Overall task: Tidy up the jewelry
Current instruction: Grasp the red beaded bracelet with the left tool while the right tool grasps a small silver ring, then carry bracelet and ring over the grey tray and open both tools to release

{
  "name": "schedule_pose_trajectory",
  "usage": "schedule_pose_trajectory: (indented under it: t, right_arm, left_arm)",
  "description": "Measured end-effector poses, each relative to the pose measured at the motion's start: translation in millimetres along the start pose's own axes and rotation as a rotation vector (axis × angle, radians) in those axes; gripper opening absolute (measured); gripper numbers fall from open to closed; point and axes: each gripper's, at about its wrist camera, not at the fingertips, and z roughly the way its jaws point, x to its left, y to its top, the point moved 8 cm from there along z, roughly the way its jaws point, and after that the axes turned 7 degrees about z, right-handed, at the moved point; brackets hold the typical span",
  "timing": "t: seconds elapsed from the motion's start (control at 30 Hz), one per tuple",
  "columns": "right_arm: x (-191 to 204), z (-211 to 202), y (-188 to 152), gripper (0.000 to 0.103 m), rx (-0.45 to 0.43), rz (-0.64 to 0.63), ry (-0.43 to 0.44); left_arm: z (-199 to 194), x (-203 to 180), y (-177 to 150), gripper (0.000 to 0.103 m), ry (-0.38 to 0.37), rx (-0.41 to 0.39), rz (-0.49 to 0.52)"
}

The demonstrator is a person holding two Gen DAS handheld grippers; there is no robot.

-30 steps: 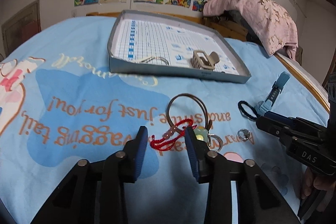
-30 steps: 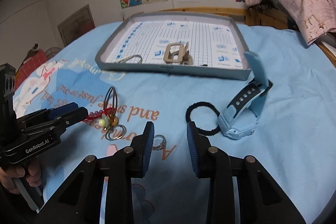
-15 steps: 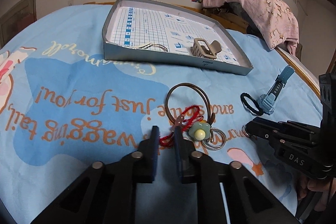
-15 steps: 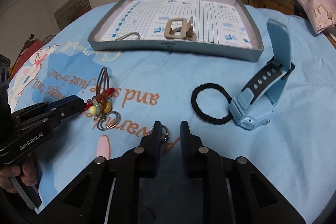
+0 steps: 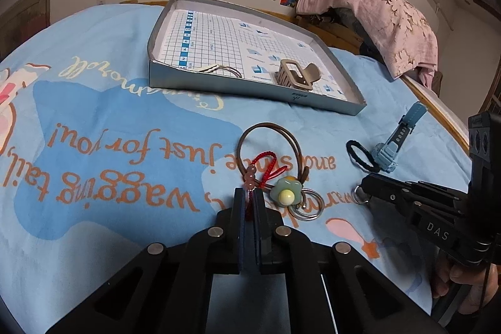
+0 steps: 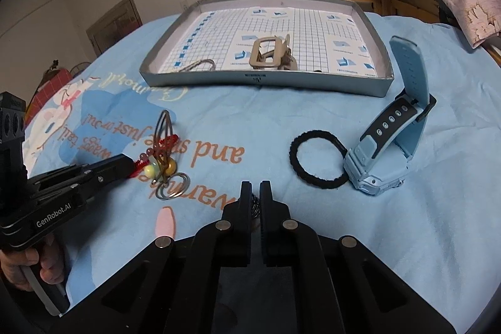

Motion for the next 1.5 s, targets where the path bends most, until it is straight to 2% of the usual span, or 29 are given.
schedule_pose_trajectory:
  t: [0.23,0.53,0.9,1.1,1.3,1.5]
  right_arm:
    - [3,-12,3,0.004,-0.044,0.008,0.036]
    - [6,-13,2,0.004,-0.046,0.004,0.055]
    - [8,-19,4,0.004,-0.069,-0.006,0.068]
    - [18,-30,22,0.004,-0.119,-0.021,0.094]
    - [29,-33,64,0.004,-0.197,-0.02,0.106]
    - [46,-7,112,0.004,-0.223,0.004,0.132]
  left_arm:
    - [-16,2,-4,0.004,-0.022,-0.02,-0.054]
    - [-18,-5,-11,0.004,-0.018,0.004,-0.03]
    - [-38,-3,1,0.003,0.005,-0.091,-0.017]
    - [-47,-6,24,0.003,0.0,-0.142,-0.007]
    - [-50,1,69,0.003,0.011,-0.23,-0.023]
    - [-27,18,122,0.003,0.018,-0.284,-0.039]
